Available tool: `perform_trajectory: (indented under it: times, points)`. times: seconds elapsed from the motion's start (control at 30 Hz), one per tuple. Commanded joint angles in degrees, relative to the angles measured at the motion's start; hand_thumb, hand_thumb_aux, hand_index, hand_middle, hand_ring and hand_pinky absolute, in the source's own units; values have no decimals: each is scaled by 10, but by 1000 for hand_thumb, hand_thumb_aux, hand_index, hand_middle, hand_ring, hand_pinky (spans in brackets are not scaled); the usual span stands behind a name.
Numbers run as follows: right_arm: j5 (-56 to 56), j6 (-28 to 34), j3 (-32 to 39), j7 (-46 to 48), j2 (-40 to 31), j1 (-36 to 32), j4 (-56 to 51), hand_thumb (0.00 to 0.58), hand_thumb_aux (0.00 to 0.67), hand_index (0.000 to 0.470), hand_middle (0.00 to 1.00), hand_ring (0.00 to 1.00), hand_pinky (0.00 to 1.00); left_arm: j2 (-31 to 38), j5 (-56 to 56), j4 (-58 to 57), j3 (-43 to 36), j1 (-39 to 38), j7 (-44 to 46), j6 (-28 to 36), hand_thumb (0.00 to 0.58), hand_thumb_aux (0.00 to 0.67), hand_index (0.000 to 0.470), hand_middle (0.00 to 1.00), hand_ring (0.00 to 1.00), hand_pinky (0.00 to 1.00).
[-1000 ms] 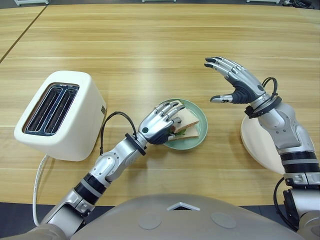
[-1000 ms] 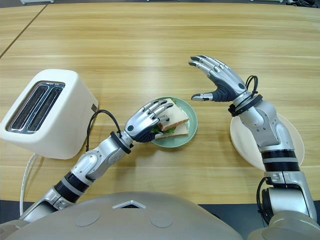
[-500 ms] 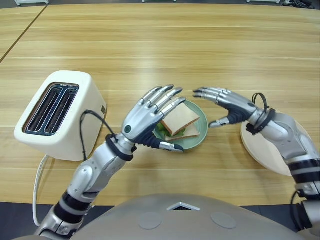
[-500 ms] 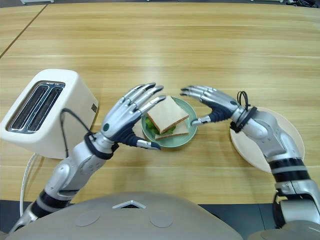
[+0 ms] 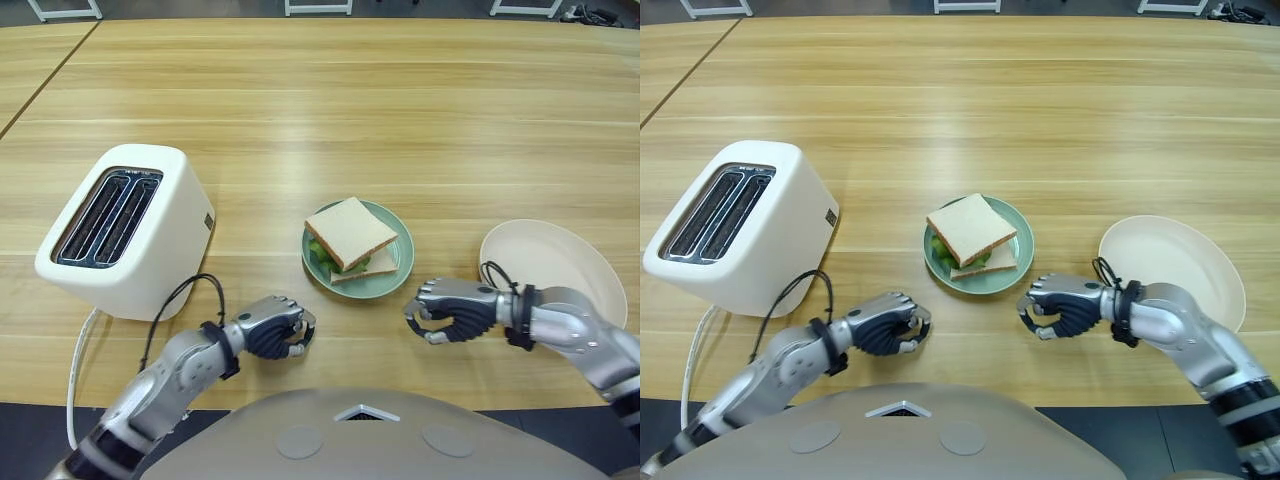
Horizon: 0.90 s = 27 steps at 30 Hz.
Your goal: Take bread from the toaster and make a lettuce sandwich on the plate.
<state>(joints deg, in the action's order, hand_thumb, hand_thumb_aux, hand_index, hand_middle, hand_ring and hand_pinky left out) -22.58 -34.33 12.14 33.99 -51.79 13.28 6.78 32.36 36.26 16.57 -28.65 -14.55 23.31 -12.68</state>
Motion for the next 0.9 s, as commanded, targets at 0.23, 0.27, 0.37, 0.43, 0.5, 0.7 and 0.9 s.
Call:
perform_trajectory:
  times: [0.23, 0.27, 0.37, 0.43, 0.5, 0.7, 0.9]
  points:
    - [-183, 30, 91, -89, 93, -117, -147, 580, 670, 470, 1000, 1000, 1000, -71, 89, -186, -41, 135, -52, 22, 580, 670, 470, 1000, 1000, 1000]
    - [-185, 35, 93, -101, 103, -133, -164, 580, 670, 470, 1000, 1000, 1000, -77, 90, -200, -38, 152, -65, 22, 580, 670, 470, 1000, 1000, 1000]
    - [-192, 42, 102, -139, 135, -193, -237, 580, 670, 470, 1000, 1000, 1000, -89, 92, -248, -28, 202, -101, 21, 580, 670, 470, 1000, 1000, 1000]
    - [-197, 39, 115, -161, 156, -234, -287, 580, 670, 470, 1000, 1000, 1000, -94, 95, -287, -21, 236, -128, 21, 580, 670, 470, 1000, 1000, 1000]
    - [-202, 31, 130, -188, 180, -281, -341, 580, 670, 470, 1000, 1000, 1000, -97, 97, -318, -14, 260, -152, 25, 580, 670, 470, 1000, 1000, 1000]
    - [-175, -22, 98, -284, 168, -318, -333, 532, 478, 335, 812, 812, 812, -88, 90, -268, 6, 256, -207, 11, 294, 200, 140, 561, 561, 561]
    - [76, 8, -72, -232, 98, -105, -22, 0, 0, 0, 0, 0, 0, -92, -86, 127, 100, -9, -193, 13, 0, 0, 0, 0, 0, 0]
